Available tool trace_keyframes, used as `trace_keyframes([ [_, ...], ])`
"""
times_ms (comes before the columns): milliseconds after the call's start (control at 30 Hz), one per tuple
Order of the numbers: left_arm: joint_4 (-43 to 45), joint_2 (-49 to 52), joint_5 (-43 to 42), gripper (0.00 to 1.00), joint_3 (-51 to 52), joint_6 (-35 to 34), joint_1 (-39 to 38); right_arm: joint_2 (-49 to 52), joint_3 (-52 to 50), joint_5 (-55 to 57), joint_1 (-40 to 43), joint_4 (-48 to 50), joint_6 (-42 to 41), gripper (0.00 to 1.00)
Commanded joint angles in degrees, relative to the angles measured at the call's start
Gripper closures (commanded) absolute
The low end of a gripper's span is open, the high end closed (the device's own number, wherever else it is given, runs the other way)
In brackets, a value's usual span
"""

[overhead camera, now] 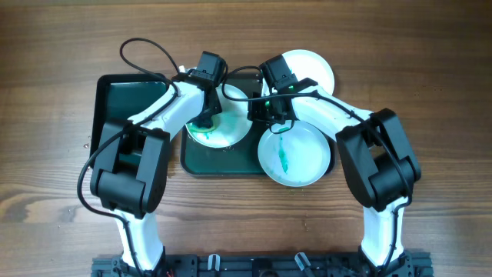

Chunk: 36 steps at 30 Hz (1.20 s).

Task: Clean dirty plates on tray and stack at the side
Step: 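Scrub the held plate with the sponge in the left gripper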

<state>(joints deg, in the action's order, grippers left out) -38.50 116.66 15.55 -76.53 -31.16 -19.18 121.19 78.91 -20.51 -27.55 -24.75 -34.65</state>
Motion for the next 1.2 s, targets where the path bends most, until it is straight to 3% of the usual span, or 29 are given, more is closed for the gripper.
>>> trace_keyframes([
  [0,-4.6,4.5,-12.9,0.96,3.5,6.7,0.5,1.6,0.6,-0.1,0.5,-0.2,0.2,0.96],
  [100,-4.3,4.5,-39.6,0.96,3.5,19.2,0.5,1.6,0.6,-0.1,0.5,-0.1,0.2,0.96],
  [167,-2.8,4.5,-46.6,0.96,3.5,21.7,0.5,1.6,0.6,-0.2,0.5,-0.1,0.1,0.96],
  [267,2.8,4.5,-42.8,0.96,3.5,21.1,0.5,1.6,0.6,-0.2,0.5,-0.2,0.1,0.96],
  [433,12.3,4.5,-15.3,0.96,3.5,11.0,0.5,1.6,0.6,-0.1,0.5,-0.2,0.2,0.96],
  [567,9.9,4.5,8.3,0.96,3.5,0.9,0.7,1.6,0.6,-0.1,0.5,-0.2,0.1,0.96],
  [600,8.2,4.5,9.7,0.96,3.5,0.2,0.7,1.6,0.6,-0.1,0.5,-0.2,0.2,0.96],
  [667,5.0,4.5,8.0,0.96,3.5,0.2,0.5,1.6,0.6,-0.1,0.5,-0.1,0.2,0.96],
  [733,1.7,4.5,0.9,0.96,3.5,1.8,0.2,1.6,0.6,0.1,0.5,-0.1,0.2,0.96],
  [867,-0.3,4.5,-20.0,0.96,3.5,15.2,-0.1,1.6,0.6,-1.6,1.3,-0.2,1.3,0.96],
  [1067,-1.5,4.5,-26.5,0.96,5.2,23.9,-0.1,1.6,-0.2,-6.6,4.0,0.5,3.6,0.96],
  [1167,2.9,4.5,-27.6,0.96,7.1,24.5,-0.1,1.6,-0.3,-6.6,4.0,0.8,3.6,0.96],
])
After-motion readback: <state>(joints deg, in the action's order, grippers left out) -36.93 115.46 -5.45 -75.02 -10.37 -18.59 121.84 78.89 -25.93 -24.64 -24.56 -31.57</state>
